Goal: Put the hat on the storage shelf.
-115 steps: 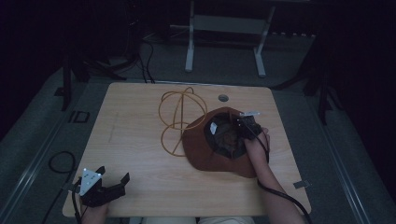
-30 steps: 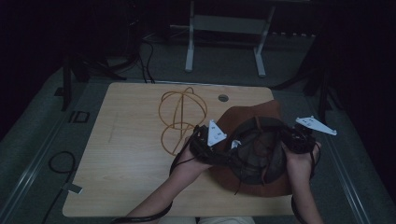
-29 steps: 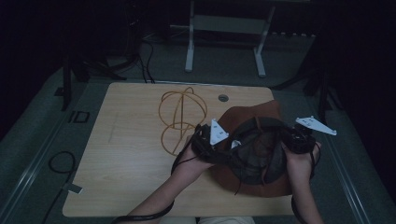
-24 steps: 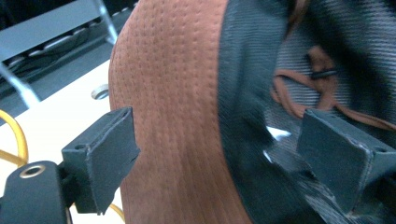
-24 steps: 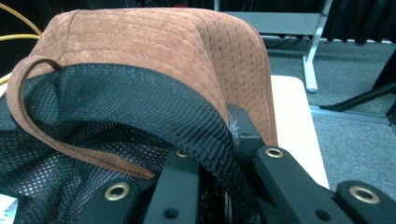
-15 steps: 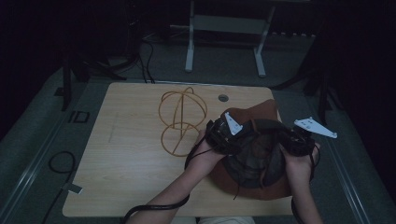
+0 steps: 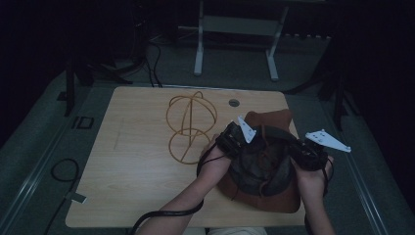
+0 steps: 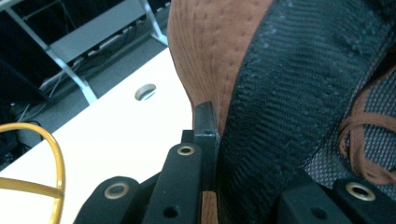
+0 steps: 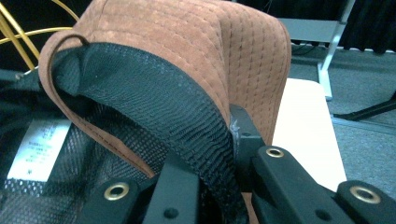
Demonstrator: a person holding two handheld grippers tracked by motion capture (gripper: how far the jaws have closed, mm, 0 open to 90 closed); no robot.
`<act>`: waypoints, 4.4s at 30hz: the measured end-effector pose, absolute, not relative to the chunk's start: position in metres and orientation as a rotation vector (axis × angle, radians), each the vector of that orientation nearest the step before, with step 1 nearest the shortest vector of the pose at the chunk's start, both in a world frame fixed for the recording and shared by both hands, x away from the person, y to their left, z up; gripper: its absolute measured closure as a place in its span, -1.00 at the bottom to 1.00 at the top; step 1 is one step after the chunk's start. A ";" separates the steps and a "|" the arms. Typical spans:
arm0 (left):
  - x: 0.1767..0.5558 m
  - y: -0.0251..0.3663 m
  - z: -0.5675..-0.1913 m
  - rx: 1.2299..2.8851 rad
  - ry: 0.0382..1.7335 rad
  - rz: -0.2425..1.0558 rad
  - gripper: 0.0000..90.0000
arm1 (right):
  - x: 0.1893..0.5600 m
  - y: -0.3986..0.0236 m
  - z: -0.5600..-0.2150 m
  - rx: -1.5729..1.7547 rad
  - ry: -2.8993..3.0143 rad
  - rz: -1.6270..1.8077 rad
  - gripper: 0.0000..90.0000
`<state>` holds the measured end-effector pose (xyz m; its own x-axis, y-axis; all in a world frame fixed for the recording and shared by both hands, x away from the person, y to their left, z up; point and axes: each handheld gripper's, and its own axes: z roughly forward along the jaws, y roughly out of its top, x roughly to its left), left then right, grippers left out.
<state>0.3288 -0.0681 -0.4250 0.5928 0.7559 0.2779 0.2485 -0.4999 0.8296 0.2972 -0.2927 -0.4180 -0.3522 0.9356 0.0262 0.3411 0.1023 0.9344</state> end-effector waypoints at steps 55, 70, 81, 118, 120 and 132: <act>0.273 0.004 -0.390 1.662 0.361 0.589 0.92 | 0.246 -0.372 -0.400 0.839 2.076 1.414 0.00; 0.258 -0.022 -0.393 1.591 0.198 0.513 0.92 | 0.253 -0.299 -0.402 0.493 2.173 1.771 -0.15; 0.254 -0.030 -0.390 1.539 0.197 0.500 0.92 | 0.257 -0.274 -0.399 0.421 2.165 1.869 -0.10; 0.258 0.000 -0.389 1.614 0.263 0.516 0.35 | 0.264 -0.291 -0.384 0.518 2.092 1.899 0.95; 0.259 0.006 -0.393 1.624 0.284 0.526 0.35 | 0.267 -0.294 -0.383 0.542 2.073 1.902 0.95; 0.247 0.053 -0.417 1.658 0.384 0.568 0.32 | 0.287 -0.302 -0.364 0.622 1.969 1.872 0.95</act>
